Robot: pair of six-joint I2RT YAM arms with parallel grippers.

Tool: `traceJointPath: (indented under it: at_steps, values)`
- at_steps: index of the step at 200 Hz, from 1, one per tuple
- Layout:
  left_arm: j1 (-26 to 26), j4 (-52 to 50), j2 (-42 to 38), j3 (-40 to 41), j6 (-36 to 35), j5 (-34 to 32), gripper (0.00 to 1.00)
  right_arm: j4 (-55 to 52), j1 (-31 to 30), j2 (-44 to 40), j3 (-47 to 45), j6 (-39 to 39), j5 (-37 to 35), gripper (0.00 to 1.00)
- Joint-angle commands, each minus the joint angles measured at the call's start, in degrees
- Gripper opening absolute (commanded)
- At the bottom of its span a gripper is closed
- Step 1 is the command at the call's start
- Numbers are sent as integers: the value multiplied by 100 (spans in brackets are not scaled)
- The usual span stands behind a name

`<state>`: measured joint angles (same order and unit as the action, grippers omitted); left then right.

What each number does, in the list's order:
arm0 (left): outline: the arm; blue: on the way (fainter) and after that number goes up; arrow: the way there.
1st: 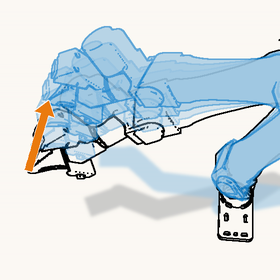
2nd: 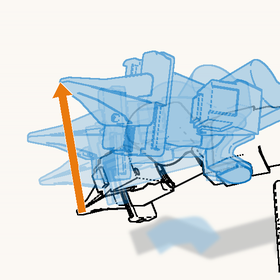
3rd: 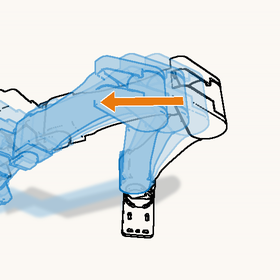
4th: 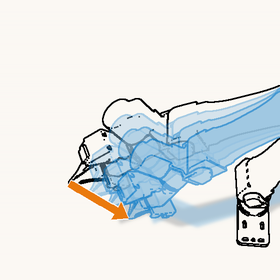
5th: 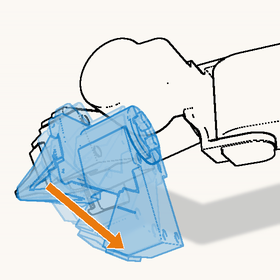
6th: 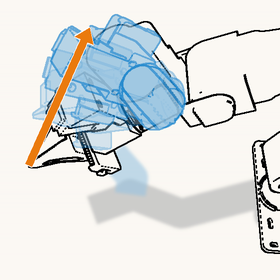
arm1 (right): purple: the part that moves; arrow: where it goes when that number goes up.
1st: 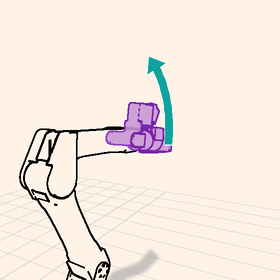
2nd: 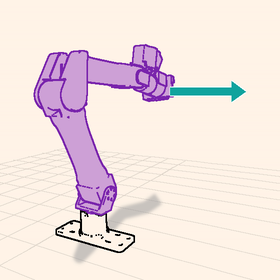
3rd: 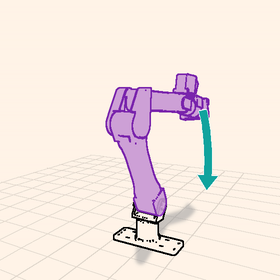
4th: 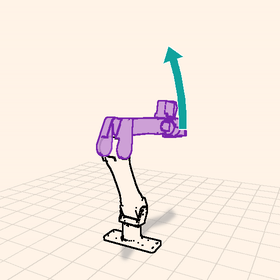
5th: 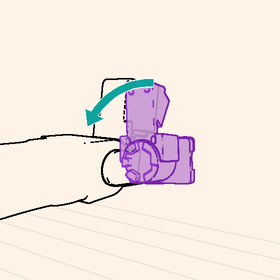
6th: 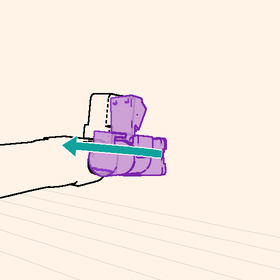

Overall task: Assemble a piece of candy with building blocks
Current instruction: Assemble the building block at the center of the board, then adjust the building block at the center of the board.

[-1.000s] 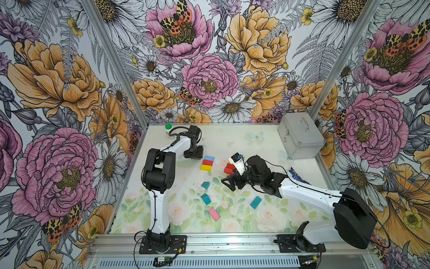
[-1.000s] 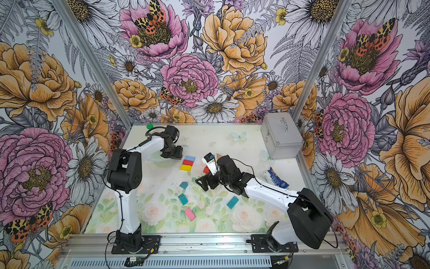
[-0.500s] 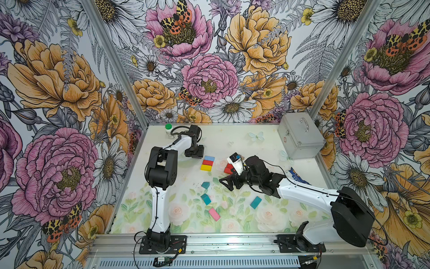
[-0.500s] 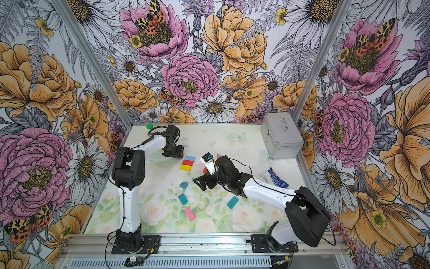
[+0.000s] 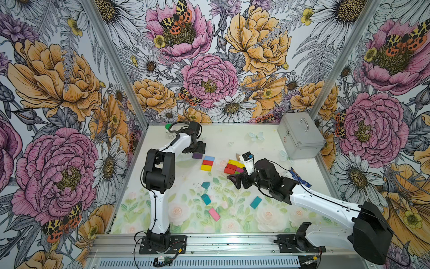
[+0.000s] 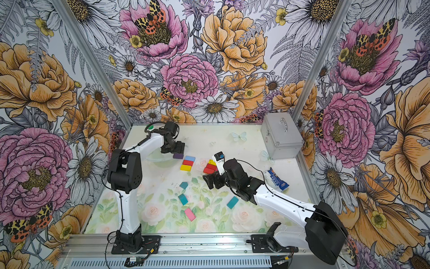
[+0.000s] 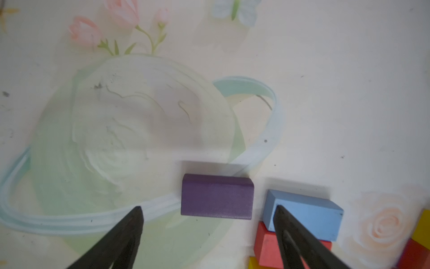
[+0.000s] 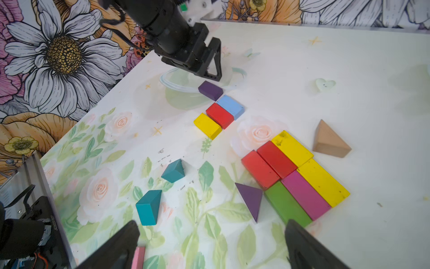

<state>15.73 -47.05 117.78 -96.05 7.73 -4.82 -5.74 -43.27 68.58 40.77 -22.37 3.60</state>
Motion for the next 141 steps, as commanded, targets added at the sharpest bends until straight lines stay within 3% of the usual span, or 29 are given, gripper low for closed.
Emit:
traceJointPath:
  at_steps: [1, 28, 44, 67, 121, 141]
  values:
    - [453, 3, -1050, 86, 211, -203, 88, -920, 29, -387, -278, -662, -798, 98]
    - [1182, 12, -1879, 468, 315, 106, 90, -1617, 23, -755, -677, -1294, -1067, 98]
    - [1577, 50, -2075, 706, 378, 473, 90, -1759, 22, -866, -920, -1602, -1067, 97]
    - [2092, 229, -2174, 1060, 402, 447, 90, -1790, 20, -739, -1071, -1870, -872, 96]
    - [2303, 793, -2656, 1844, 625, 808, 89, -1894, -61, -494, -1200, -2354, -600, 92]
    - [2301, 860, -2844, 1942, 627, 837, 88, -1878, -96, -396, -1209, -2370, -588, 86]
